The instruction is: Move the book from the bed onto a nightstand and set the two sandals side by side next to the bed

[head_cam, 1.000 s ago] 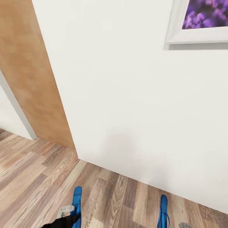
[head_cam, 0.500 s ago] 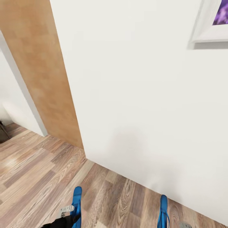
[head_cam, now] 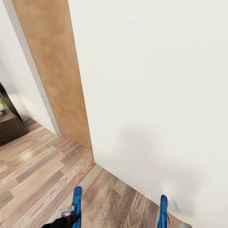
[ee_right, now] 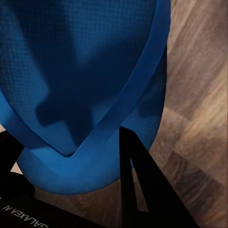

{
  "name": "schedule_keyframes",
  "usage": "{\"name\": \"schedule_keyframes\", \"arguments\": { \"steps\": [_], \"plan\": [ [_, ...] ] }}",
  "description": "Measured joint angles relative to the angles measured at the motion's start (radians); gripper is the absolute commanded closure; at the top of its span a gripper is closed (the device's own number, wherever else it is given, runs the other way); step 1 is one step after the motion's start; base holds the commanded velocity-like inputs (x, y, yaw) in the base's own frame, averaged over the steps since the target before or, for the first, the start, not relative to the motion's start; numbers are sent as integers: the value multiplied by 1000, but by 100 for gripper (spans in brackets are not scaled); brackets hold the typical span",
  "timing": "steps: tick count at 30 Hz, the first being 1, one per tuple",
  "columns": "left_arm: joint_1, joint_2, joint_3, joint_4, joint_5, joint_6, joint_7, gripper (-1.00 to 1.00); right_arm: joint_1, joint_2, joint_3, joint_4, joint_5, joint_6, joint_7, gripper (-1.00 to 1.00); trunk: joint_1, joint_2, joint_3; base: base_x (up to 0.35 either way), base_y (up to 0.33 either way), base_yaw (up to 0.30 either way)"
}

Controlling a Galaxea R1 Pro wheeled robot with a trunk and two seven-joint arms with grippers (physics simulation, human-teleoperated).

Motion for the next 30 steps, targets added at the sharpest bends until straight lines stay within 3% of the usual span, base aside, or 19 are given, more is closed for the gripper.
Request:
{"name": "schedule_keyframes", "arguments": {
  "steps": [14, 21, 30],
  "plan": [
    [0, 0, 0, 0, 0, 0, 0, 100, 0, 0, 0, 0, 0, 0, 0, 100, 0, 0, 0, 10, 0, 282],
    [0, 0, 0, 0, 0, 0, 0, 100, 0, 0, 0, 0, 0, 0, 0, 100, 0, 0, 0, 234, 0, 288],
    [0, 0, 0, 0, 0, 0, 0, 100, 0, 0, 0, 0, 0, 0, 0, 100, 0, 0, 0, 24, 0, 288]
  ]
}}
